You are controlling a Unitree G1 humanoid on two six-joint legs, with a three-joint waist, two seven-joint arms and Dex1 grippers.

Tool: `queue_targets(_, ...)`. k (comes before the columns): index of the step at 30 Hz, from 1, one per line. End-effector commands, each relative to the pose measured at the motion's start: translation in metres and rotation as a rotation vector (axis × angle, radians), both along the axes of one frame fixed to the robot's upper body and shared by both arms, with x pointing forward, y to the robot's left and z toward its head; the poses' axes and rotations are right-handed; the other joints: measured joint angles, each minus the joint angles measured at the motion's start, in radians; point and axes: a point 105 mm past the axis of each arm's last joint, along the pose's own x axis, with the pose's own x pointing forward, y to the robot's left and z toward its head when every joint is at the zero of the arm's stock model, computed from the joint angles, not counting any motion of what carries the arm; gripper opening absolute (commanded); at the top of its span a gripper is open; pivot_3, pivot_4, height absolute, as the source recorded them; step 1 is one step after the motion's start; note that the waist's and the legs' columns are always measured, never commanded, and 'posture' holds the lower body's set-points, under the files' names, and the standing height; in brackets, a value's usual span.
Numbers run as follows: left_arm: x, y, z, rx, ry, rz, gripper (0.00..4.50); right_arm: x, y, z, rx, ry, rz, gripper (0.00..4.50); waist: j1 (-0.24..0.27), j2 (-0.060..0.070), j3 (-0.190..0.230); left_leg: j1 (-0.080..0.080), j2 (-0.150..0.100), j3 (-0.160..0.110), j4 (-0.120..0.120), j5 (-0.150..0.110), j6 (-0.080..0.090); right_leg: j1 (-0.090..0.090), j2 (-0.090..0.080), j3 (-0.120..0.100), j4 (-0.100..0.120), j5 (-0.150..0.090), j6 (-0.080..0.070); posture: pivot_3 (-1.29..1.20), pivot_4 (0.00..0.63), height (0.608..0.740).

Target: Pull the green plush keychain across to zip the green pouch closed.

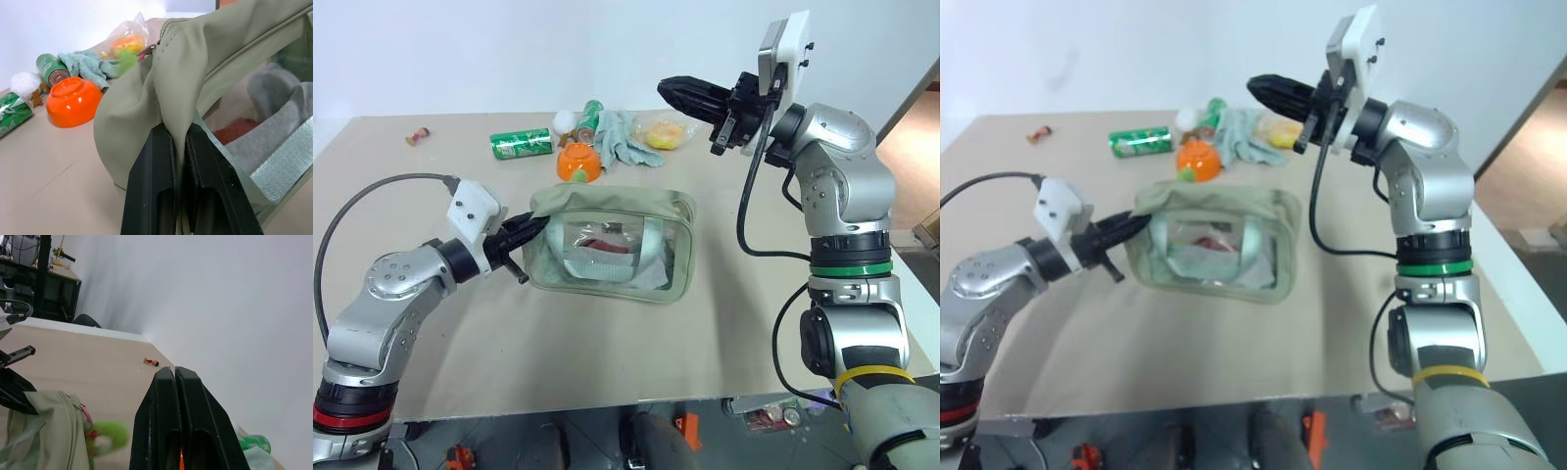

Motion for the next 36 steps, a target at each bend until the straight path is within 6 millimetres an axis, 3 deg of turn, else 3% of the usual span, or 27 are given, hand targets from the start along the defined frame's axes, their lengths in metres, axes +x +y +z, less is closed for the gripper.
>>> queue_targets(1, 0.002, 0.003, -0.006, 0.025, 0.019, 0.013, 0.0, -0.011, 0.0, 0.007, -0.016, -0.021, 0.032, 0.05, 0.0, 0.0, 0.0, 0.0, 0.0, 0.0, 0.0, 0.0, 0.0, 0.0, 0.001, 0.0, 0.0, 0.0, 0.0, 0.0, 0.15, 0.74)
queue_targets(2, 0.001, 0.002, -0.006, 0.026, 0.019, 0.006, 0.0, -0.012, 0.002, 0.002, -0.039, -0.009, 0.042, 0.05, 0.001, 0.0, 0.0, 0.0, 0.001, 0.0, 0.0, 0.0, 0.0, 0.0, 0.001, 0.0, 0.0, 0.0, 0.0, 0.0, 0.15, 0.74)
queue_targets(4, -0.004, -0.005, -0.006, 0.017, 0.018, -0.037, 0.0, -0.01, 0.007, -0.006, -0.047, 0.019, 0.045, 0.57, 0.0, 0.0, 0.0, 0.0, 0.001, 0.0, 0.0, 0.0, 0.0, 0.0, 0.001, 0.0, 0.0, 0.0, 0.0, 0.0, 0.15, 0.74)
queue_targets(12, -0.043, -0.017, -0.006, -0.008, 0.038, -0.235, 0.0, 0.017, 0.025, -0.03, -0.123, 0.023, 0.017, 3.32, 0.002, 0.0, 0.0, 0.0, 0.001, 0.0, 0.0, 0.0, 0.0, 0.0, -0.001, 0.0, 0.0, 0.0, 0.0, 0.0, 0.15, 0.74)
queue_targets(16, -0.052, -0.011, -0.002, 0.005, 0.044, -0.267, 0.0, 0.033, 0.041, -0.041, -0.168, 0.025, 0.022, 3.32, 0.001, 0.0, 0.0, -0.001, 0.0, 0.0, 0.0, 0.0, 0.0, 0.0, -0.002, 0.0, -0.001, 0.0, 0.0, 0.0, 0.15, 0.74)
queue_targets(19, -0.05, -0.007, -0.002, 0.02, 0.039, -0.254, 0.0, 0.033, 0.057, -0.056, -0.207, 0.065, 0.082, 3.32, 0.001, 0.0, 0.0, -0.002, 0.0, 0.0, 0.0, 0.0, 0.0, 0.0, -0.002, 0.0, -0.001, 0.0, 0.0, 0.0, 0.15, 0.74)
queue_targets(26, -0.044, -0.011, 0.0, 0.028, 0.005, -0.228, 0.0, -0.001, 0.071, -0.09, -0.346, 0.149, 0.321, 3.32, 0.004, 0.0, 0.0, -0.003, 0.0, 0.0, 0.0, 0.0, 0.0, -0.001, -0.003, -0.001, -0.001, -0.001, 0.001, 0.0, 0.15, 0.74)
queue_targets(36, -0.036, -0.014, 0.008, -0.011, -0.033, -0.196, 0.0, -0.022, 0.068, -0.113, -0.421, 0.19, 0.379, 3.32, 0.01, 0.0, 0.0, -0.003, -0.001, 0.0, 0.0, 0.0, 0.0, 0.0, -0.004, -0.002, -0.001, -0.001, 0.001, 0.0, 0.15, 0.74)
